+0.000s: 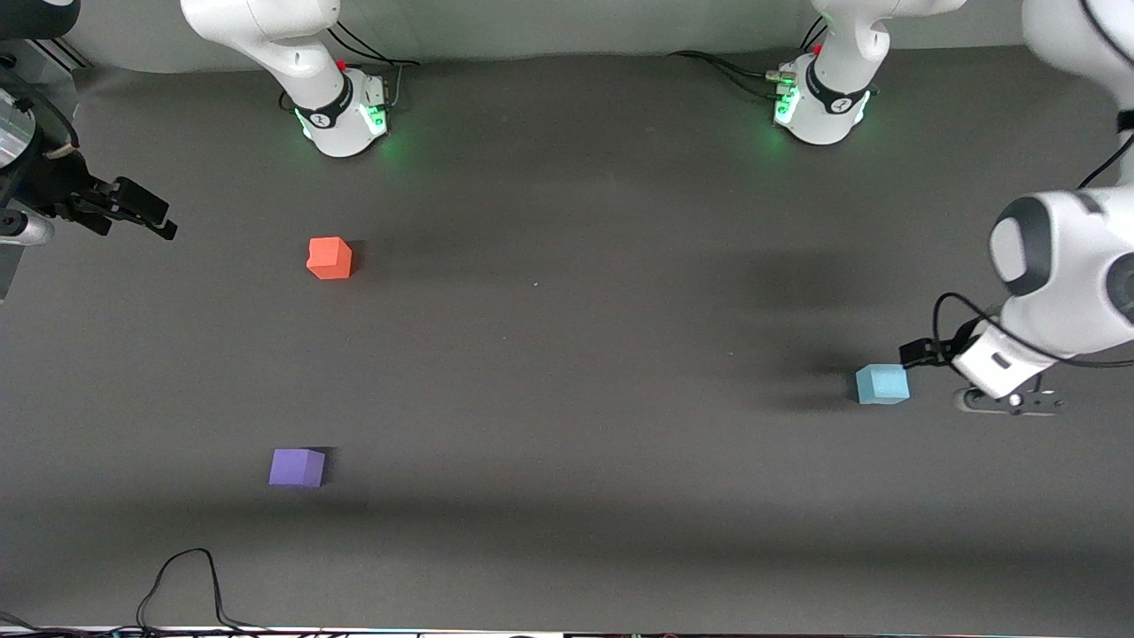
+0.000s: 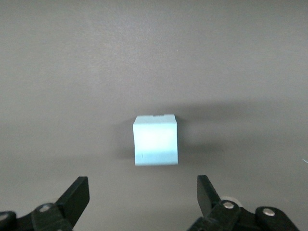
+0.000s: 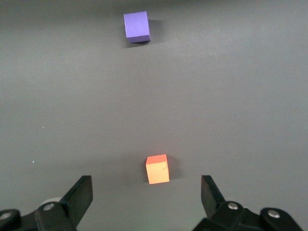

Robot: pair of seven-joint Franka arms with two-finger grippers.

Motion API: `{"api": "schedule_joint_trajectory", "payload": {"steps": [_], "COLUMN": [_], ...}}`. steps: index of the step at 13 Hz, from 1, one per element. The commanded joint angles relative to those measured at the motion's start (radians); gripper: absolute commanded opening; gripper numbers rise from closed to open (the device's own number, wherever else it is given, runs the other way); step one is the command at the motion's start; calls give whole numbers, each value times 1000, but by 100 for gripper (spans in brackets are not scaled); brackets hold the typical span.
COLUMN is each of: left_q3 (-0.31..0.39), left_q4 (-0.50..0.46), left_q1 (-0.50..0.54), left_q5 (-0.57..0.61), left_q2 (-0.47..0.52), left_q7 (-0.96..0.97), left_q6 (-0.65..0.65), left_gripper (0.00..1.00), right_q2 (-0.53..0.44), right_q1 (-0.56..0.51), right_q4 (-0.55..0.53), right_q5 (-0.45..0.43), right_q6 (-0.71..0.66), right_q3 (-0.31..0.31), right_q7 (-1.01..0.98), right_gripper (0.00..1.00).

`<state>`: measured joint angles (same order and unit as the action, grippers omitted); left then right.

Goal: Place blue block between orange and purple blocks
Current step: 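Reach the left gripper down to the light-blue cube and grasp it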

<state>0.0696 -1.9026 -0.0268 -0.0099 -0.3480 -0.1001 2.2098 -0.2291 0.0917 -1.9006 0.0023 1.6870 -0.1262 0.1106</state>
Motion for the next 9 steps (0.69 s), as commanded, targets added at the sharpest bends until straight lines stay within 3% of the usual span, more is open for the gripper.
{"api": "schedule_joint_trajectory", "payload": {"steps": [1,8,9], "left_q3": [1,-2,-2], "left_q4": [-16,-27,-27], "left_q1": [-4,-16,-13], "left_q5": [-4,-10,-10], "left_q2": [-84,-197,-197], "left_q7": [-4,28,28], "left_q6": [114,215,211], "left_gripper": [100,100,89], "right_q2": [-39,-42,-42], "right_q1": [-3,-1,-1], "right_q4": [-37,-54,-54], "right_q5": [1,-5,-7], "right_q6": [17,36,39], "right_q3": [-3,0,0], "right_q7": [-11,-9,-6], "right_gripper": [100,100,100]}}
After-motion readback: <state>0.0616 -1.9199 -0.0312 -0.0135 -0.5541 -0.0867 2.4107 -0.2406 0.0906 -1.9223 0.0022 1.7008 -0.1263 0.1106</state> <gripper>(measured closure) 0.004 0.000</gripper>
